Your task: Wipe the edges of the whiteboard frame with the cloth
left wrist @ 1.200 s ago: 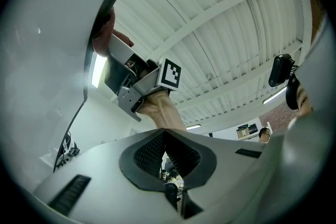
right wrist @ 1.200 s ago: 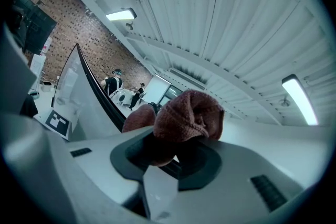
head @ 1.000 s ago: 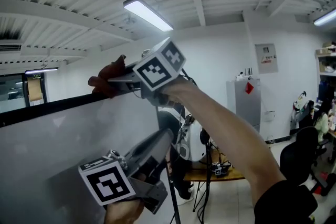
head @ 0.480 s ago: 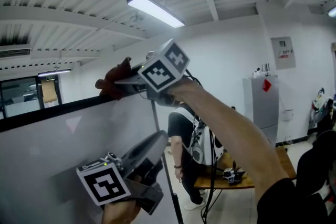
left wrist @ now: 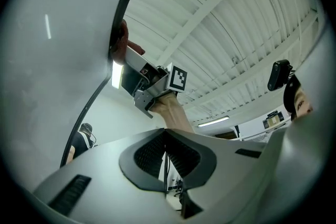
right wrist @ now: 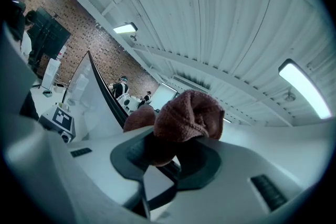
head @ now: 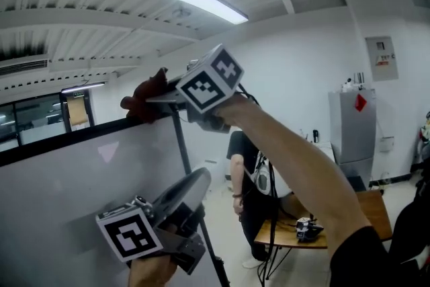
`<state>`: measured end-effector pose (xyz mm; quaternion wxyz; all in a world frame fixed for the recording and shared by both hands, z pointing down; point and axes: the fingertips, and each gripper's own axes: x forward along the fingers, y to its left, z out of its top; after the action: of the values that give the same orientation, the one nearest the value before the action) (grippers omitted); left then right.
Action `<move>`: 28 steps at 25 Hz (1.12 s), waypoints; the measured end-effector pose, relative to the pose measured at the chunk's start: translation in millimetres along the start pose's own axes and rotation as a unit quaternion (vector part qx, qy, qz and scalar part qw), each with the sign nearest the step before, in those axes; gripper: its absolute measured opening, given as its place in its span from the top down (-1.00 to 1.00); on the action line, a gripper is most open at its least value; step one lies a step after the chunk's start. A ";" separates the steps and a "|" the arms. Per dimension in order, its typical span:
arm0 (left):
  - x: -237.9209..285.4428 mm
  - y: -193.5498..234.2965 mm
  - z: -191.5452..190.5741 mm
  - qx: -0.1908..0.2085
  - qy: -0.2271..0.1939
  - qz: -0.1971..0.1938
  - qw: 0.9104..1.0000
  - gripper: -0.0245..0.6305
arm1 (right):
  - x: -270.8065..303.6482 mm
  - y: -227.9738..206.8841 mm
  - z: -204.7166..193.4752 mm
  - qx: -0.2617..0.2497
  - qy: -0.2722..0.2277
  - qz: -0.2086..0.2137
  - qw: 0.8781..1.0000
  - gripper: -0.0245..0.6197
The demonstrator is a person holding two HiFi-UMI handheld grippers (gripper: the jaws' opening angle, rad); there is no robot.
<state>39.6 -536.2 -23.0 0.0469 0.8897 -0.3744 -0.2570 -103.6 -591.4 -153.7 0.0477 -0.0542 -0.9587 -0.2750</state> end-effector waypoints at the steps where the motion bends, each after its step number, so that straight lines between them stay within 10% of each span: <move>1: -1.2 5.2 0.5 -0.001 0.000 0.005 1.000 0.96 | 2.2 -2.9 -0.7 -0.001 -0.002 -0.001 1.000 0.56; 12: -5.7 25.3 -3.4 0.006 0.016 0.016 1.000 0.96 | 6.6 -10.7 -2.7 -0.006 -0.021 -0.005 1.000 0.56; 20: -7.5 19.8 -5.2 -0.010 0.028 -0.026 0.999 0.96 | -4.4 -17.5 -8.1 -0.090 0.038 -0.084 0.992 0.56; 28: -6.6 36.2 -18.9 -0.010 0.038 -0.022 0.999 0.96 | -16.4 -33.1 -21.7 0.006 -0.032 -0.069 0.997 0.56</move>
<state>21.8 -559.5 6.0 0.0639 0.9066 -0.3497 -0.2273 -90.4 -632.1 -154.7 -0.0014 0.0033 -0.9630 -0.2696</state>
